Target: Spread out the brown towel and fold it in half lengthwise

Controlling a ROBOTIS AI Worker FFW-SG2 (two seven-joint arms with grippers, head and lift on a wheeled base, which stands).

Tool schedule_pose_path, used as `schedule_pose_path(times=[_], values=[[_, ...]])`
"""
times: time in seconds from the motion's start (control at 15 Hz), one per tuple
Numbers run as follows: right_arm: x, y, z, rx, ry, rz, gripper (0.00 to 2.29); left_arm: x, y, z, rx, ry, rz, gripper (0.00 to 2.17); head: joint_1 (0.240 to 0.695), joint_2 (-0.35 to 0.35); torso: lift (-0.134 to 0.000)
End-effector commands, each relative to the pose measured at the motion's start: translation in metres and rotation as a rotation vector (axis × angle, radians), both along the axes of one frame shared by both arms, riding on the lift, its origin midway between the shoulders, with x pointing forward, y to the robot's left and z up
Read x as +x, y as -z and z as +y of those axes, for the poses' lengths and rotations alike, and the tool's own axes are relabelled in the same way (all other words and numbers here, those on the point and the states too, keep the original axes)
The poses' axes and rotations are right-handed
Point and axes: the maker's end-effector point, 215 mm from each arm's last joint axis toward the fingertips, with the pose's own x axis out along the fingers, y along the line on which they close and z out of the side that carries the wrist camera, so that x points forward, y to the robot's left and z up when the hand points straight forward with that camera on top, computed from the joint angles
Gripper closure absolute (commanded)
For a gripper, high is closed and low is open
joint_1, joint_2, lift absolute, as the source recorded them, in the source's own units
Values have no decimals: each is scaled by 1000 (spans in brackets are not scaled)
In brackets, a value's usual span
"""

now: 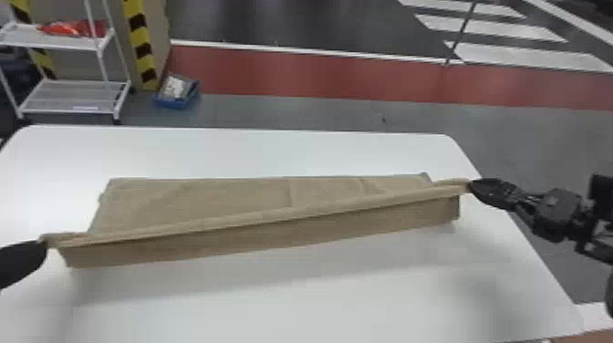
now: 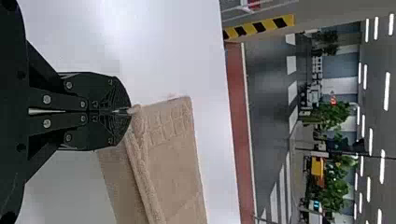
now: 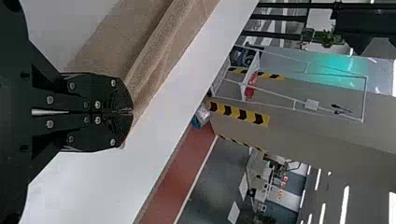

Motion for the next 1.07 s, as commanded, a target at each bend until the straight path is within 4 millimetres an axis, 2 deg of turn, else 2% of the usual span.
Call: schedule_pose_path(times=[0.0,0.07,0.2,0.27,0.4,0.73,1.0], values=[[34,8,20,-4,-29,38,1214,27,11,-9,4,7,22,1447,695,-141,-125],[45,13,29,-6,-38,47,1214,38,17,-16,7,12,28,1447,695,-131,-125],[54,21,38,-13,-43,63,1210,57,24,-31,2,24,29,1447,695,-119,-125],[56,24,41,-14,-45,67,1214,70,22,-35,12,26,12,1447,695,-114,-125],[58,28,40,-10,-37,73,1214,84,20,-36,16,23,4,1447,695,-114,-125],[53,27,16,3,6,70,1210,92,-3,-22,0,0,-39,1447,695,-124,-125],[42,25,-7,41,54,60,1214,82,-18,-9,-13,-26,-60,1447,695,-127,-125]])
